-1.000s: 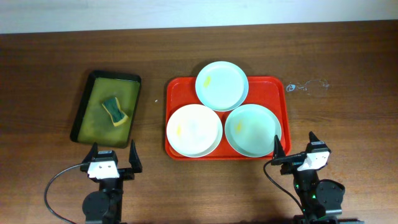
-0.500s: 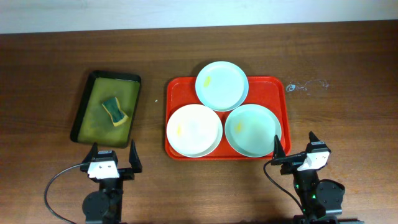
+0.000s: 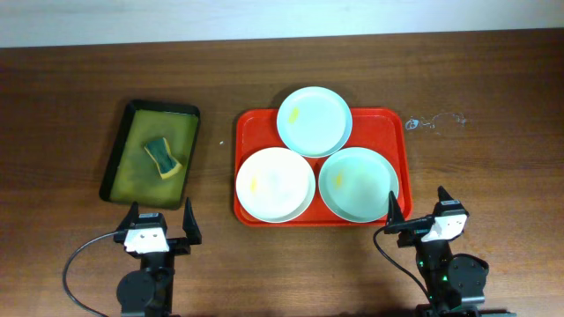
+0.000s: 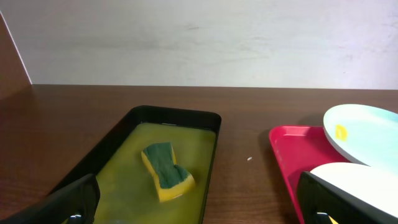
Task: Clean dirty plates on tray and stack at the side
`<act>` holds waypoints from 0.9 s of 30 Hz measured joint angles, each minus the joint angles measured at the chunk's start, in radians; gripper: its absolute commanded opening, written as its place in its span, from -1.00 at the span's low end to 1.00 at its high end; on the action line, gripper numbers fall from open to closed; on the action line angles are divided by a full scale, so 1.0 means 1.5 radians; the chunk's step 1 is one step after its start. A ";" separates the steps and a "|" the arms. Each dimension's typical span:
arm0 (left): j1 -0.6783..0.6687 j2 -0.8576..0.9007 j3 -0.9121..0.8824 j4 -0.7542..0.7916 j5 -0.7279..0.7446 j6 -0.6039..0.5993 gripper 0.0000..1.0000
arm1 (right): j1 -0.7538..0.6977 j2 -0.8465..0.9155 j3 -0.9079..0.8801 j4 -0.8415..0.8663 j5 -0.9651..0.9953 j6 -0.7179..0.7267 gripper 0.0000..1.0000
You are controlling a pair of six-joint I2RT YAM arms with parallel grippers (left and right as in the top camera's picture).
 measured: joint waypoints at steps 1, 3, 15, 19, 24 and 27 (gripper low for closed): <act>0.000 0.000 0.000 0.000 0.000 0.000 0.99 | 0.000 0.000 0.000 0.000 0.000 0.000 0.97; 0.000 0.000 0.000 0.000 0.000 0.000 0.99 | 0.000 0.000 0.000 0.000 0.000 0.000 0.96; 0.000 0.000 -0.002 0.023 0.002 0.000 0.99 | 0.000 0.000 0.000 0.000 0.000 0.000 0.97; 0.000 -0.001 -0.005 0.186 0.066 -0.001 0.98 | 0.000 0.000 0.000 0.000 0.000 0.000 0.97; 0.000 -0.002 -0.004 0.391 0.211 -0.001 0.98 | 0.000 0.000 0.000 0.000 0.000 0.000 0.97; 0.000 -0.002 0.002 0.443 0.258 0.000 0.98 | 0.000 0.000 0.000 0.000 0.000 -0.001 0.97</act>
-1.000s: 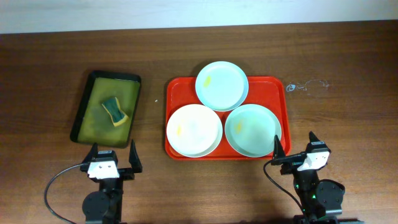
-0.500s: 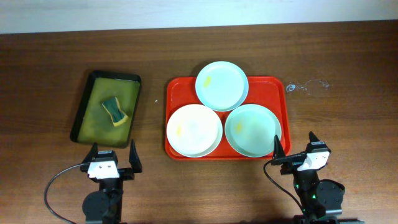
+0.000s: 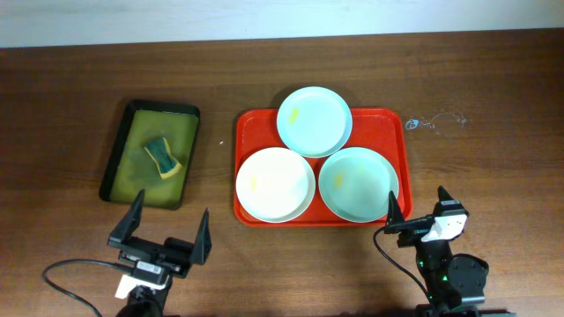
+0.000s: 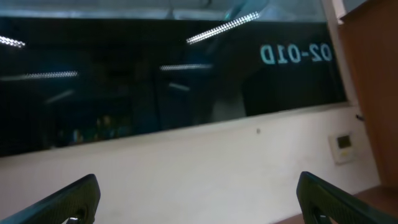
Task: Clean dirty plates on tray and stack at the side
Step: 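Reach the left gripper into the black tray and grasp the sponge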
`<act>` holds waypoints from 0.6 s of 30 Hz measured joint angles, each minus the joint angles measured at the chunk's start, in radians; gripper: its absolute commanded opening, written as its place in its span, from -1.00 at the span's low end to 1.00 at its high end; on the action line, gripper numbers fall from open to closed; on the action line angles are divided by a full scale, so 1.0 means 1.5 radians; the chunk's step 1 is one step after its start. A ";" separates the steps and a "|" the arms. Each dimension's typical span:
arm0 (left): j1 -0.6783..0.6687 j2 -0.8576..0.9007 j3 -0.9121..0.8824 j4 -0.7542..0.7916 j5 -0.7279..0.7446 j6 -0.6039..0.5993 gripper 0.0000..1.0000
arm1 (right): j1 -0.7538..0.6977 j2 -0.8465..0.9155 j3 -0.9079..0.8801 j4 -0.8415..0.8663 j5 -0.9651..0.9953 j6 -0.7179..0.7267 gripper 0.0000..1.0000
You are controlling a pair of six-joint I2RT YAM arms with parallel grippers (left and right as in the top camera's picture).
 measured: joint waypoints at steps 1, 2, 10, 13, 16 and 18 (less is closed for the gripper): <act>0.000 0.003 0.009 -0.012 0.004 0.002 0.99 | 0.000 0.000 0.000 0.000 0.000 0.001 0.97; 0.000 0.011 0.034 -0.047 0.005 0.009 0.98 | 0.000 0.000 0.000 0.000 0.000 0.001 0.97; 0.000 0.422 0.532 -0.623 0.048 0.123 0.98 | 0.000 0.001 0.000 -0.001 0.002 0.000 0.97; 0.000 0.612 0.678 -0.695 0.108 0.138 0.98 | 0.000 0.001 0.000 -0.001 0.003 0.001 0.97; -0.001 0.744 0.783 -0.776 -0.005 0.061 0.98 | 0.000 0.001 0.000 -0.001 0.003 0.001 0.97; 0.001 0.828 0.858 -0.824 -0.101 0.014 0.98 | 0.000 0.001 0.000 0.000 0.002 0.000 0.97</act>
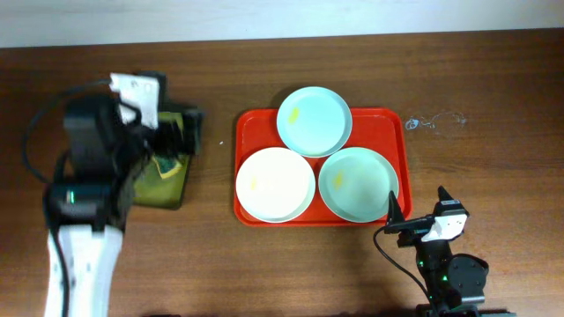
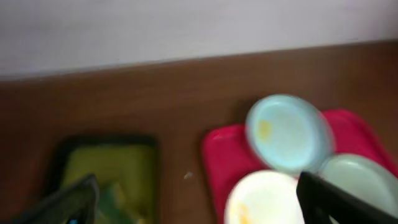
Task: Clean dirty plates on tray and stack at the side
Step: 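Reach the left gripper into the black tray and grasp the sponge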
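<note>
Three plates lie on the red tray point(image 1: 401, 141): a light blue one point(image 1: 315, 121) at the back, a white one point(image 1: 275, 184) front left and a pale green one point(image 1: 357, 183) front right, each with a yellow smear. My left gripper point(image 1: 172, 141) hovers open over the black tray point(image 1: 163, 195) of yellowish liquid and hides most of it. In the blurred left wrist view the green-yellow sponge point(image 2: 115, 199) shows low between the spread fingers of the left gripper point(image 2: 198, 180), with the blue plate point(image 2: 287, 132) to the right. My right gripper point(image 1: 418, 201) rests open at the front edge.
A small whitish smear point(image 1: 436, 121) marks the wood right of the red tray. A pale wall runs along the table's far edge. The left arm's white body and cable point(image 1: 84, 238) stretch over the front left of the table.
My left arm was low at the table's front edge with its camera facing up at a window. Now it stands over the black tray, looking down. Plates and right arm are unchanged.
Both grippers first rested open at the front edge, the left camera facing the sponge tray. Then the left wrist was tilted upward, fingers spread wide. Now the left gripper hangs open above the sponge tray. The plates have kept their places.
</note>
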`<act>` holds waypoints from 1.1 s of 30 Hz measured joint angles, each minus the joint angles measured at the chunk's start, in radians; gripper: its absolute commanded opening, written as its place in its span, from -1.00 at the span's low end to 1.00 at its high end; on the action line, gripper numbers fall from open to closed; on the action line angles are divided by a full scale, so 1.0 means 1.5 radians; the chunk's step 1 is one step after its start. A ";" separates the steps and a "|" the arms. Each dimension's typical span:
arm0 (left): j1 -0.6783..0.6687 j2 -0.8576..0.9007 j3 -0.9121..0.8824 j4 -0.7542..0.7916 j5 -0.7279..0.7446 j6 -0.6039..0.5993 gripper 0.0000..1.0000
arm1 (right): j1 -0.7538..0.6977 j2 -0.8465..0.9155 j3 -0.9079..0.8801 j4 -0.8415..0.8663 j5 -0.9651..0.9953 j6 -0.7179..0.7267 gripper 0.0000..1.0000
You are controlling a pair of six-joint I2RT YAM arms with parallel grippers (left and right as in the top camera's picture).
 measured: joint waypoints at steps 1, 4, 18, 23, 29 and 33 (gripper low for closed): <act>0.002 0.036 0.031 -0.017 -0.027 -0.015 0.98 | 0.000 0.000 0.000 -0.001 0.000 0.000 0.97; 0.005 0.133 0.078 -0.038 -0.044 -0.041 0.98 | 0.000 0.000 0.000 -0.001 0.000 0.001 0.97; 0.069 0.416 0.079 -0.071 -0.172 -0.380 0.99 | 0.000 0.000 0.000 -0.001 0.000 0.000 0.97; 0.069 0.498 0.079 -0.070 -0.177 -0.384 0.99 | 0.000 0.000 0.000 -0.001 0.000 0.000 0.97; 0.069 0.538 0.079 -0.070 -0.177 -0.392 0.09 | 0.000 0.000 0.000 -0.001 0.000 0.000 0.97; 0.069 0.538 0.079 -0.070 -0.179 -0.393 -0.14 | 0.000 0.000 0.000 -0.001 0.000 0.000 0.97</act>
